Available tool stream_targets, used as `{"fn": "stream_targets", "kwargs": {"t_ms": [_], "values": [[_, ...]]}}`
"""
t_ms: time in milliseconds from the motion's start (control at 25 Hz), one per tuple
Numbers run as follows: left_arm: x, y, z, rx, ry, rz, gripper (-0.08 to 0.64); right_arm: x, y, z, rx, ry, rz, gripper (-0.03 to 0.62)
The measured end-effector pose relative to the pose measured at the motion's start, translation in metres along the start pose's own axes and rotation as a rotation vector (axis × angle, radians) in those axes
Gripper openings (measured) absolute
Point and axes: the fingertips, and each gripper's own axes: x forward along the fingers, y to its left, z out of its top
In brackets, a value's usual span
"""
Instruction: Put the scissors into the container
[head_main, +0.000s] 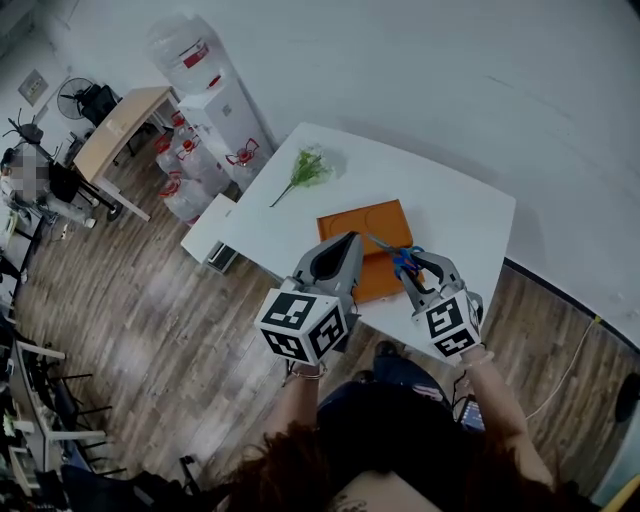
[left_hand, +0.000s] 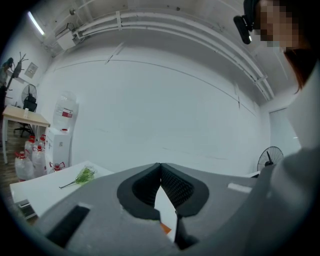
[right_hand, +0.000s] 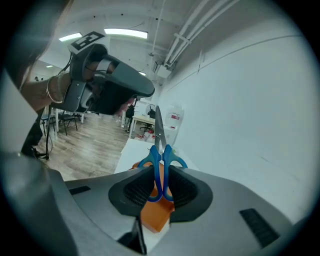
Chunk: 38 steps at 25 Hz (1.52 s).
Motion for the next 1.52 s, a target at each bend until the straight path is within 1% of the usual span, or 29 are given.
{"fn": "stream_targets", "kwargs": {"t_ms": [400, 640, 1040, 1520], "values": [[0.024, 0.029, 0.001, -0.011, -0.004, 0.053, 0.015, 0.043, 0.002, -0.032, -0.126, 0.083, 0.104, 0.080], [0.037, 0.042, 0.003, -0.010, 0.000, 0.063, 0.015, 0.068, 0.010, -0.049, -0.185, 0.134, 0.166, 0.080], [0.041, 0.070, -0.002, -0.032, 0.015, 0.099, 0.015, 0.101, 0.030, -0.085, -0.313, 0.241, 0.259, 0.080], [0.033, 0.089, -0.008, -0.048, 0.026, 0.124, 0.015, 0.127, 0.057, -0.130, -0.438, 0.357, 0.374, 0.080]]}}
